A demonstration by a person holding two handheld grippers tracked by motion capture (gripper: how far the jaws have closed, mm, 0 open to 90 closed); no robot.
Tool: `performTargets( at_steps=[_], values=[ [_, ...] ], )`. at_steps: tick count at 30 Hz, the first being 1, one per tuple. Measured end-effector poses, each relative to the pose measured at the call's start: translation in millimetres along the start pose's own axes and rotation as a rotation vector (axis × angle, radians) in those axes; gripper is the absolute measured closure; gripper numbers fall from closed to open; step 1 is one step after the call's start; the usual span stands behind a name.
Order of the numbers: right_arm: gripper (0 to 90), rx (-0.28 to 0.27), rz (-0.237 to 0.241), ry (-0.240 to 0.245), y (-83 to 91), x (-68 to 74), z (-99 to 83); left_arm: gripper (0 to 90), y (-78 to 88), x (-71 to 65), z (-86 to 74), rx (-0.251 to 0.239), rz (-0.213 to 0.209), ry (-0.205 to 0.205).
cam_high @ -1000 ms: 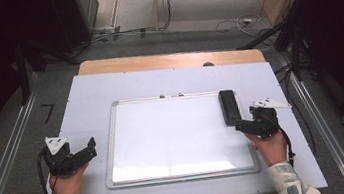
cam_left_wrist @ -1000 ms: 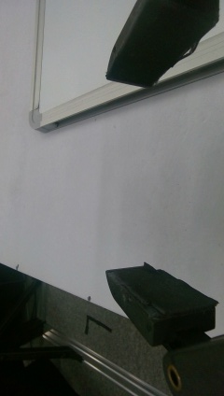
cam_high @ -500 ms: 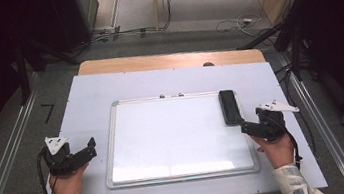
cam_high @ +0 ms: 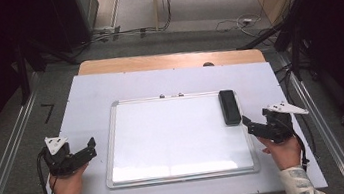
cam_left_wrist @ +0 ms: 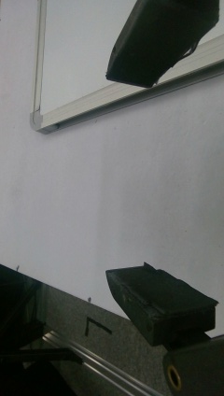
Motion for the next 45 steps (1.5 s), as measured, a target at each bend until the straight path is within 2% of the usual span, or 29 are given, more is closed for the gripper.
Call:
performTargets(
  at_steps=[17, 45],
  values=[
    [18.0, -0.003, -0.017, -0.028, 13.3, -14.7, -6.3, 6.2, -0.7, 0.5, -0.5, 0.010, -0.008, 0.009],
    [18.0, -0.016, -0.037, -0.038, 31.5, -33.6, -15.1, 6.2, -1.5, -0.4, -1.0, 0.009, -0.009, 0.016]
  ],
)
Point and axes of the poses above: each handheld gripper's, and its own axes: y roughly backward along the jaws, z roughly out of its top, x roughly to its left, the point moved 3 cm from there along -y, roughly forward along the jaws, and after that the axes turned 5 degrees about -x, right-handed, at the moved point
